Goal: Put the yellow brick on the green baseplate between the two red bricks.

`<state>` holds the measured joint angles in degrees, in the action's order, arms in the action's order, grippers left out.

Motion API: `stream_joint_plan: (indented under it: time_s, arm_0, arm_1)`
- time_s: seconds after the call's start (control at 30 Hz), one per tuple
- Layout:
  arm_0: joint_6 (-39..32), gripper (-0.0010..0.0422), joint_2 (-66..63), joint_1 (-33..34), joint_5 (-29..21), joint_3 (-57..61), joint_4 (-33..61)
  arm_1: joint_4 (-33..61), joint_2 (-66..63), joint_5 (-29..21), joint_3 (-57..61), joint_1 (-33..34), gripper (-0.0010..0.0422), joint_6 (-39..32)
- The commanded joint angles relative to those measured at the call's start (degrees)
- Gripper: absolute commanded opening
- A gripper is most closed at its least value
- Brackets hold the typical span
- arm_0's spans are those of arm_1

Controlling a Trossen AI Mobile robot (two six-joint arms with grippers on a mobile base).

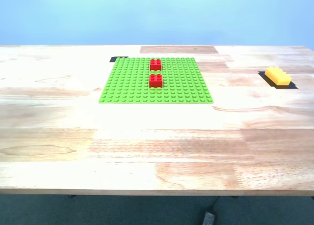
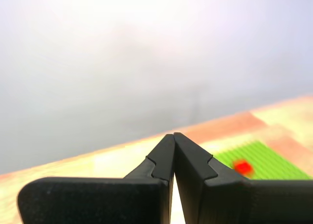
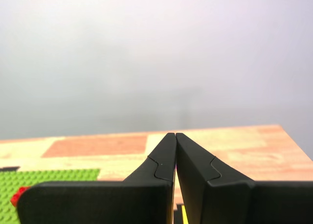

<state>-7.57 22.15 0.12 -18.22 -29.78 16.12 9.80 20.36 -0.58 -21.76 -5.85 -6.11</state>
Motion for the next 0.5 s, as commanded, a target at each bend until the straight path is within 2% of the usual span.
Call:
stream_joint_plan:
  time_s: [0.03,0.17,0.3,0.5]
  arm_0:
    - [-6.3,0.0,8.7,0.0,-6.7,-10.5,12.5]
    - [-14.0,0.0,18.3,0.0,-10.3,-20.9,25.4]
    - [-20.8,0.0,26.0,0.0,-10.5,-27.3,36.1]
    - [-20.7,0.0,31.9,0.1,-10.5,-29.3,39.2]
  arm_1:
    - [7.2,9.5,0.2,-8.1,1.3,0.0,0.3]
    - [15.1,21.2,0.2,-17.9,2.8,0.0,4.2]
    - [23.1,32.2,0.2,-27.3,4.0,0.0,6.8]
    - [36.6,46.0,3.8,-40.9,4.8,0.0,12.3]
